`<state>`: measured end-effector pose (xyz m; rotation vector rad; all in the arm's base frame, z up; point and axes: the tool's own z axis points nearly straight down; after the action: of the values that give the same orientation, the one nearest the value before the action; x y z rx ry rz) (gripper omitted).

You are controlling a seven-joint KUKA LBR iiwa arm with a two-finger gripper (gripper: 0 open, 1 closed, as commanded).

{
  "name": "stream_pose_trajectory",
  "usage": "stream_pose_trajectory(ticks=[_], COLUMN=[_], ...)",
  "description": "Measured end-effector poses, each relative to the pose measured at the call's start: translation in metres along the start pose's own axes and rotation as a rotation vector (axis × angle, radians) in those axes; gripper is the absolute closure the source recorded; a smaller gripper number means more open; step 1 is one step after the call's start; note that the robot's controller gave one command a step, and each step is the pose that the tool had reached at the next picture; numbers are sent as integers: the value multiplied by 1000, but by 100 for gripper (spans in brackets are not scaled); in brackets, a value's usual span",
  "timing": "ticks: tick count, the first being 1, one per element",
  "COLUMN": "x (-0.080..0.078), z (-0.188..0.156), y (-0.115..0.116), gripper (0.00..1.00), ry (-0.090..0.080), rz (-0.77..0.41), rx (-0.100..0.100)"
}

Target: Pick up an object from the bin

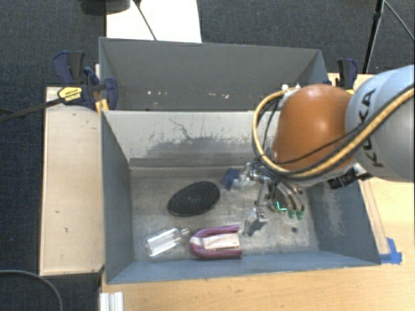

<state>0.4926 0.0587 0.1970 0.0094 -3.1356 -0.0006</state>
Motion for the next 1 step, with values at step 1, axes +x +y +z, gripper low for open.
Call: stream_pose_trajectory(ticks=[1], x=[-38], z=[108], y=[38], gripper=[0], ry=[-9], rz=[3], rx=[2])
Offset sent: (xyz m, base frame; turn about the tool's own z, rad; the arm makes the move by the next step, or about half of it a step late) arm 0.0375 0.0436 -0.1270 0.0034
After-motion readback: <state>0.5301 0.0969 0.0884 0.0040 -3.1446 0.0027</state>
